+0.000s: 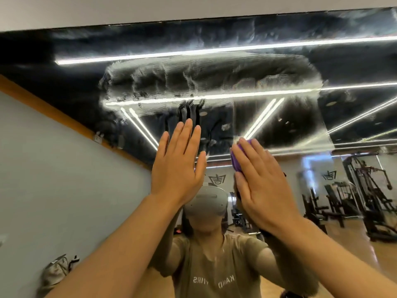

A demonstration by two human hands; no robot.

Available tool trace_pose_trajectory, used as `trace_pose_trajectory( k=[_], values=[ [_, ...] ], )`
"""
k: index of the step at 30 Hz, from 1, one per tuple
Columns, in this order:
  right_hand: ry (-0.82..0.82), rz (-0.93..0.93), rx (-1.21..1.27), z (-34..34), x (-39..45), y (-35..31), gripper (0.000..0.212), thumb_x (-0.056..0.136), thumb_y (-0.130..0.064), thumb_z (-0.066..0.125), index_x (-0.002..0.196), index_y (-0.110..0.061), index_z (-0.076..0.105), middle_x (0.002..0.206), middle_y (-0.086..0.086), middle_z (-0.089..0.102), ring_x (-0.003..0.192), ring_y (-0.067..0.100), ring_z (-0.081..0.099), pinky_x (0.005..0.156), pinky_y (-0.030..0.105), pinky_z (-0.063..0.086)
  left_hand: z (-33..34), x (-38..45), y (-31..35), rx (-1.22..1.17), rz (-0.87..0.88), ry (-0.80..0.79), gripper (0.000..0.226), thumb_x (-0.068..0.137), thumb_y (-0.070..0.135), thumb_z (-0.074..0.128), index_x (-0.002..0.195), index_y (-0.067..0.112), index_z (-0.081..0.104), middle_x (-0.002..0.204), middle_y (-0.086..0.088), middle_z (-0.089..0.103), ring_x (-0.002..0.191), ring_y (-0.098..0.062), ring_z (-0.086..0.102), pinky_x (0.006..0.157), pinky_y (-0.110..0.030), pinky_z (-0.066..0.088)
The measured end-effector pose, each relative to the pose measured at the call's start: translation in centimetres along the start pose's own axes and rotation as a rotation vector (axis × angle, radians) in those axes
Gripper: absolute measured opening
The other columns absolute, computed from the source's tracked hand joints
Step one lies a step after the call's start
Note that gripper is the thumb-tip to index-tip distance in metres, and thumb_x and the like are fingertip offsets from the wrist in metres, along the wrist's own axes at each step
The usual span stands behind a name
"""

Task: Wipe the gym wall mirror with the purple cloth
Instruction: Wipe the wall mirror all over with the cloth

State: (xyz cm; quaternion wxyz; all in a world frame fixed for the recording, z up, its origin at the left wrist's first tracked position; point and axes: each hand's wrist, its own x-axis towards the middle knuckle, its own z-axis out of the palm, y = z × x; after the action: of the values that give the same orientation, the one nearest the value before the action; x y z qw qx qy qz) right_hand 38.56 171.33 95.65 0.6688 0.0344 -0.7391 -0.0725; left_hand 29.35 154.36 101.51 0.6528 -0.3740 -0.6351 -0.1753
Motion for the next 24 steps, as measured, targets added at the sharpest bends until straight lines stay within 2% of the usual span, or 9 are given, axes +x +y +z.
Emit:
trace_pose_trajectory(
  k=[3,9,13,16,18,21,24],
  values=[
    [0.001,-0.035,-0.034,-0.4,4.3,0.6,0.058,0.104,-0.037,0.028,0.159,-0.02,0.027,0.166,0.0,0.021,0.155,0.014,0.011,0.124,0.026,-0.001,-0.1,-0.1,-0.3,-0.002,0.014,-0.005,0.066,0.101,0.048,0.018,0.16,0.018,0.023,0.168,-0.002,0.015,0.155,-0.013,0.005,0.125,-0.035,-0.003],
    [0.034,0.059,-0.068,-1.2,16.2,2.0,0.056,0.107,-0.031,0.03,0.16,-0.016,0.023,0.168,0.005,0.018,0.156,0.022,0.009,0.125,0.035,0.003,-0.2,-0.1,-0.4,-0.005,0.016,-0.01,0.066,0.101,0.047,0.019,0.159,0.017,0.025,0.167,-0.002,0.018,0.155,-0.015,0.007,0.126,-0.037,0.0],
    [0.03,0.042,-0.036,-0.3,10.7,0.5,0.058,0.105,-0.032,0.03,0.16,-0.016,0.024,0.167,0.004,0.019,0.156,0.02,0.009,0.126,0.035,0.003,-0.4,-0.4,-0.6,-0.003,0.025,-0.005,0.065,0.101,0.047,0.02,0.158,0.016,0.028,0.166,-0.004,0.022,0.154,-0.016,0.013,0.126,-0.039,0.005],
    [0.034,-0.073,-0.028,0.6,2.6,-1.4,0.055,0.104,-0.031,0.036,0.157,-0.015,0.034,0.164,0.003,0.027,0.154,0.017,0.015,0.126,0.031,0.005,-0.7,-1.1,-1.0,-0.042,0.005,0.001,0.066,0.101,0.047,0.024,0.158,0.015,0.029,0.166,-0.005,0.024,0.154,-0.018,0.015,0.125,-0.038,0.007],
    [0.032,-0.137,-0.022,1.0,0.0,-1.5,0.054,0.103,-0.029,0.038,0.155,-0.014,0.038,0.162,0.003,0.031,0.153,0.017,0.019,0.125,0.033,0.01,-1.1,-1.4,-1.1,-0.049,-0.004,-0.016,0.067,0.099,0.047,0.023,0.159,0.017,0.028,0.166,-0.004,0.022,0.154,-0.017,0.014,0.125,-0.037,0.006],
    [-0.035,-0.199,-0.027,0.5,1.8,-0.7,0.055,0.103,-0.032,0.037,0.156,-0.017,0.034,0.163,0.001,0.029,0.154,0.016,0.018,0.125,0.032,0.009,-1.8,-1.9,-1.8,-0.048,-0.057,-0.04,0.07,0.097,0.051,0.019,0.16,0.021,0.023,0.168,0.001,0.016,0.155,-0.013,0.008,0.123,-0.031,-0.002],
    [-0.022,-0.139,-0.065,0.3,8.2,-0.1,0.057,0.103,-0.033,0.035,0.157,-0.018,0.031,0.165,0.003,0.028,0.154,0.018,0.018,0.123,0.022,-0.003,-2.1,-2.7,-3.3,-0.01,-0.061,-0.044,0.069,0.099,0.051,0.019,0.161,0.022,0.02,0.169,0.002,0.014,0.155,-0.012,0.004,0.123,-0.028,-0.005]
  ],
)
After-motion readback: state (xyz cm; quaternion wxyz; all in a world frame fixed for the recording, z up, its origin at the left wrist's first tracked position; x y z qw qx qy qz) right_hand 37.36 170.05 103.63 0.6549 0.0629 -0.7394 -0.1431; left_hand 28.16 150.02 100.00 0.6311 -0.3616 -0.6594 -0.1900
